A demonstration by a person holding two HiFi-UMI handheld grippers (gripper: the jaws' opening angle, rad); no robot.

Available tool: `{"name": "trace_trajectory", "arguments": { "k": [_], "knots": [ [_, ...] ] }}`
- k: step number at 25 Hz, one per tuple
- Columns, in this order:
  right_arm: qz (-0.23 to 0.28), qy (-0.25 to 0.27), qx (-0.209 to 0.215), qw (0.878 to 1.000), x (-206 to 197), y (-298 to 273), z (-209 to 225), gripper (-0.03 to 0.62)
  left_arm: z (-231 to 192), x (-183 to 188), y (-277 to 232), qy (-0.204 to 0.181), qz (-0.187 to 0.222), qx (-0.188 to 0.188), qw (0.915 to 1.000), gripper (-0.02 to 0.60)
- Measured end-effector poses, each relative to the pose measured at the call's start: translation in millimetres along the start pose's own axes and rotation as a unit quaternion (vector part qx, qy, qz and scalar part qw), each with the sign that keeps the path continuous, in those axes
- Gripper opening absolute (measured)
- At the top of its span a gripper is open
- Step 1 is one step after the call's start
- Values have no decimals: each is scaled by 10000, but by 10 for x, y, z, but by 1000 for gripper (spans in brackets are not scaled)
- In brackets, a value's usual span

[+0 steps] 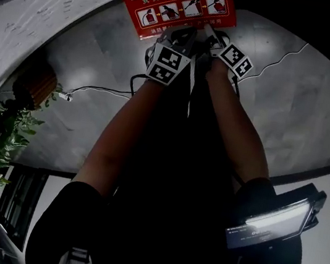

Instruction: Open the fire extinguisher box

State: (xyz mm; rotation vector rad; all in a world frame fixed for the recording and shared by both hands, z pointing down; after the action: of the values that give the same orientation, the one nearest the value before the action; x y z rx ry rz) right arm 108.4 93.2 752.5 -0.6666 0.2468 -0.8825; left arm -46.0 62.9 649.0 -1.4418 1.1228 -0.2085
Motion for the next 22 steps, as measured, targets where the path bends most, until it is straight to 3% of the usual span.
{"name": "trace_trajectory", "arguments": {
  "k": [7,13,22],
  "knots": [
    [23,-233,-41,9997,19,-109,25,302,77,-56,-45,70,58,-62,9999,3],
    [-27,-348,-231,9991,50,-140,66,144,72,-116,-71,202,40,-84,9998,3],
    [-140,-331,-394,9986,66,-52,-53,132,37,-76,-29,301,100,-74,9995,3]
  ]
}}
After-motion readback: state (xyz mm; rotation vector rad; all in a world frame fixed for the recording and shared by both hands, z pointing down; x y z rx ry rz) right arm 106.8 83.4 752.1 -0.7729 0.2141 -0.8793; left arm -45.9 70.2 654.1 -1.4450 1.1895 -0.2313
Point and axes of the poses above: the fingertips, and each gripper's own axes: y backward along the fingers, z to its right, x out of its top, the point moved 9 cm from there along y, backward along the fingers, and after that the axes turned 13 degrees about -z, right-handed, at the moved point
